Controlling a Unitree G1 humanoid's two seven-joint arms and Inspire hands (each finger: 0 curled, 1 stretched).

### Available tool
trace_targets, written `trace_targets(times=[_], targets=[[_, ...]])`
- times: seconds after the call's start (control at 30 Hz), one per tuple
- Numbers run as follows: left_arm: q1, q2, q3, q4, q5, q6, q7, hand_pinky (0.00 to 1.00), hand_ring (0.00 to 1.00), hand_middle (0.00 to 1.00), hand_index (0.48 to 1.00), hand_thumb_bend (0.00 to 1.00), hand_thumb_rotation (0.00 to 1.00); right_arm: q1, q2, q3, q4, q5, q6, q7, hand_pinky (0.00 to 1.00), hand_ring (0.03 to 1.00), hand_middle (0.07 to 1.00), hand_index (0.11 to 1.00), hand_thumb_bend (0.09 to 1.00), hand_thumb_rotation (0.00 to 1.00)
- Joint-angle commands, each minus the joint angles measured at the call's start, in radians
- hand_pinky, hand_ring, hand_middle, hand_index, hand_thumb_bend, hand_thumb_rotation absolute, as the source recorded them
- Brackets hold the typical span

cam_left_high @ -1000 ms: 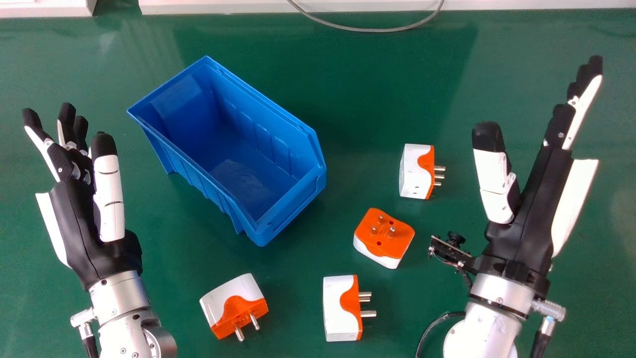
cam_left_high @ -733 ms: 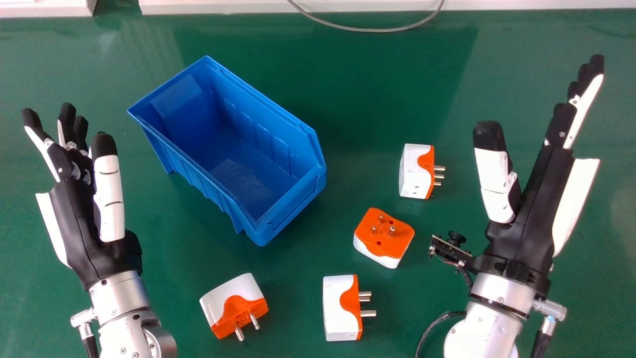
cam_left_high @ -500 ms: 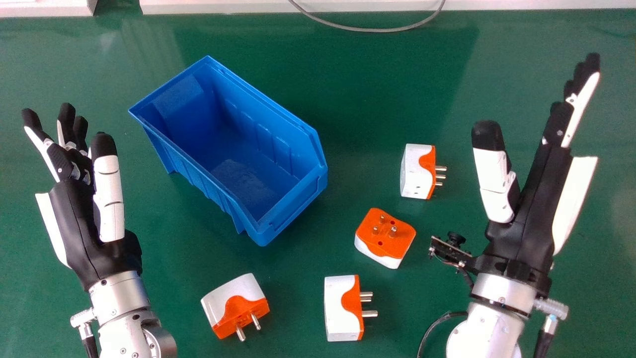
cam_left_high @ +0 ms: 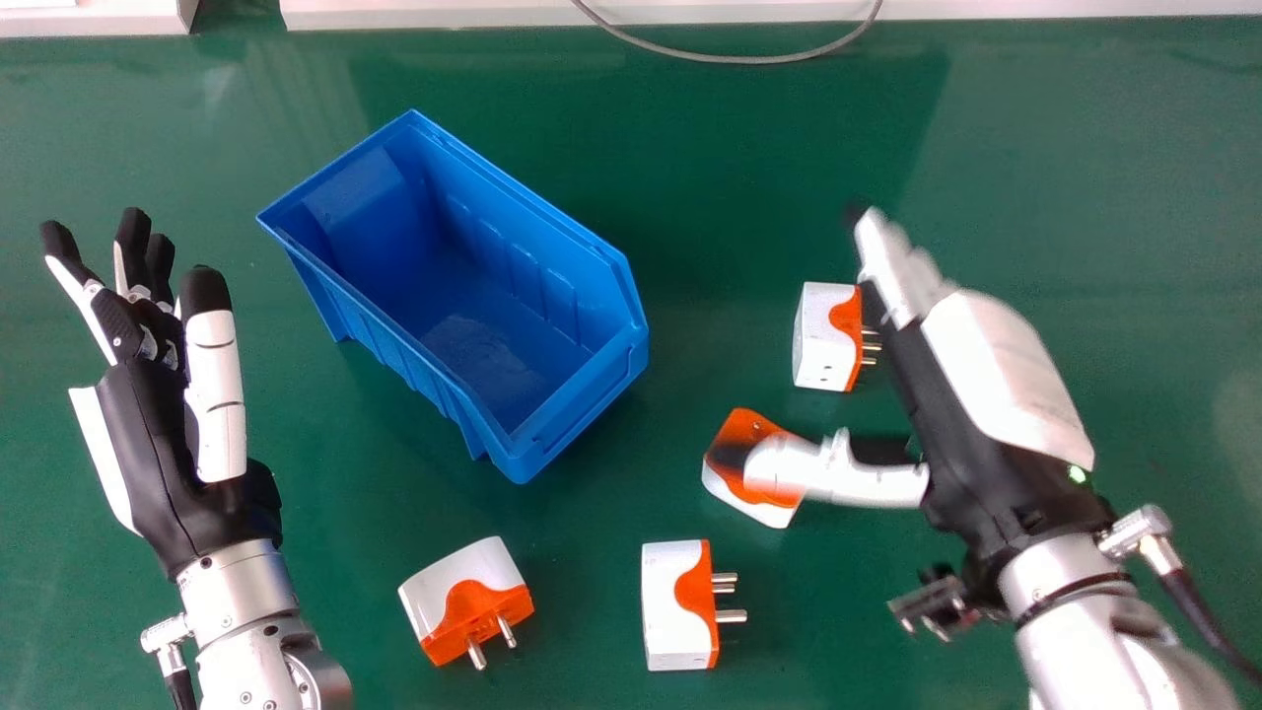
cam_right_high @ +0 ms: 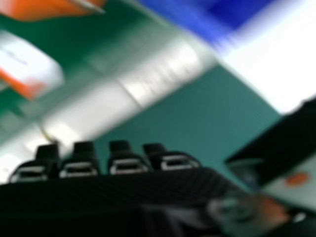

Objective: Pick all objects and put in blue box

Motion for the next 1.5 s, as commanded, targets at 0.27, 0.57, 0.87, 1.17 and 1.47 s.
trace_targets(times=[0.27,0.57,0.87,1.17,1.47], targets=[[-0.005,0.002,-0.007,-0.013,0.004,-0.011,-0.006,0.9,0.96,0.96,0.963,0.72,0.72,-0.035,-0.004,0.026,-0.127,-0.091,0.1,0.175,0.99,1.0,1.0,1.0,0.979,0.46],[-0.011,0.006,-0.009,-0.015,-0.001,-0.003,-0.016,0.91,0.97,0.97,0.974,0.71,0.71,-0.051,-0.002,0.04,-0.114,-0.115,0.102,0.199,1.0,1.0,1.0,1.0,0.996,0.47],[-0.011,0.001,-0.009,-0.023,-0.007,-0.002,-0.024,0.91,0.97,0.98,0.976,0.73,0.71,-0.066,0.01,0.066,-0.073,-0.104,0.07,0.154,0.95,0.982,0.987,1.0,0.946,0.4],[-0.006,0.001,-0.009,-0.023,-0.005,-0.005,-0.024,0.91,0.97,0.98,0.977,0.74,0.7,-0.14,-0.025,0.092,0.025,-0.062,0.033,0.21,0.87,0.904,0.932,0.974,0.876,0.32],[0.004,0.002,-0.01,-0.026,0.005,-0.017,-0.01,0.92,0.97,0.98,0.978,0.72,0.72,-0.22,-0.04,0.113,0.169,-0.062,-0.008,0.165,0.82,0.858,0.889,0.933,0.862,0.22]])
